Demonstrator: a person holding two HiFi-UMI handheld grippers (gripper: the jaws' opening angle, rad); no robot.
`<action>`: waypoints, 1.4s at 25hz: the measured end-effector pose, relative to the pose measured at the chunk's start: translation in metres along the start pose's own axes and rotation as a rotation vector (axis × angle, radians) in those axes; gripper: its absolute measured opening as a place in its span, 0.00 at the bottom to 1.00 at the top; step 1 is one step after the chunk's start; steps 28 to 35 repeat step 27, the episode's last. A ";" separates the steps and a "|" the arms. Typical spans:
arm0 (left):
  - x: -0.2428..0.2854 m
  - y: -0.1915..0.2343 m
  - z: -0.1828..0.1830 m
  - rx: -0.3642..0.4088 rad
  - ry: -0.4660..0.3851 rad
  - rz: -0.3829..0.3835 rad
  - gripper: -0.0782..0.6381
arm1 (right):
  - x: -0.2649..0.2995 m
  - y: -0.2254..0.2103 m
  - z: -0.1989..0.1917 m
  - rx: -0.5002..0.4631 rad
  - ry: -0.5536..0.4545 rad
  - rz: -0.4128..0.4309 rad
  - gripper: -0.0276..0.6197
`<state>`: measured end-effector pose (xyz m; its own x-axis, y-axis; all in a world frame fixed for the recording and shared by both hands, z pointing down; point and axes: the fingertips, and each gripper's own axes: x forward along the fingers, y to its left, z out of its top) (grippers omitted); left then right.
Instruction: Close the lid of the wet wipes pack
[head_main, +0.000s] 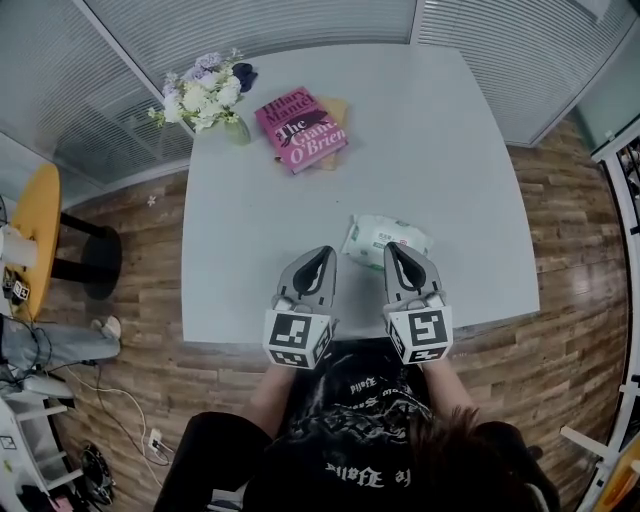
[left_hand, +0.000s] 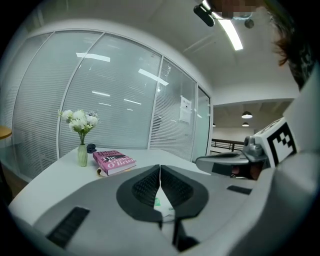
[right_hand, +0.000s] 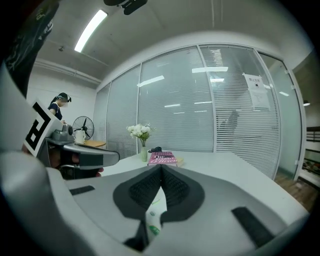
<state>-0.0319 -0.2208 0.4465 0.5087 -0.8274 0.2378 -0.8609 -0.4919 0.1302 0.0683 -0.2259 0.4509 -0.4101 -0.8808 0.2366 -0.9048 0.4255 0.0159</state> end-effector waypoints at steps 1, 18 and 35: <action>0.000 0.000 0.000 0.005 -0.001 0.000 0.12 | 0.000 0.001 0.001 -0.004 -0.002 -0.002 0.04; 0.003 -0.002 0.007 0.026 -0.031 -0.009 0.12 | 0.003 0.001 0.011 -0.046 -0.021 -0.004 0.04; 0.011 -0.005 0.005 0.023 -0.020 -0.017 0.12 | 0.008 -0.002 0.010 -0.068 -0.015 -0.001 0.04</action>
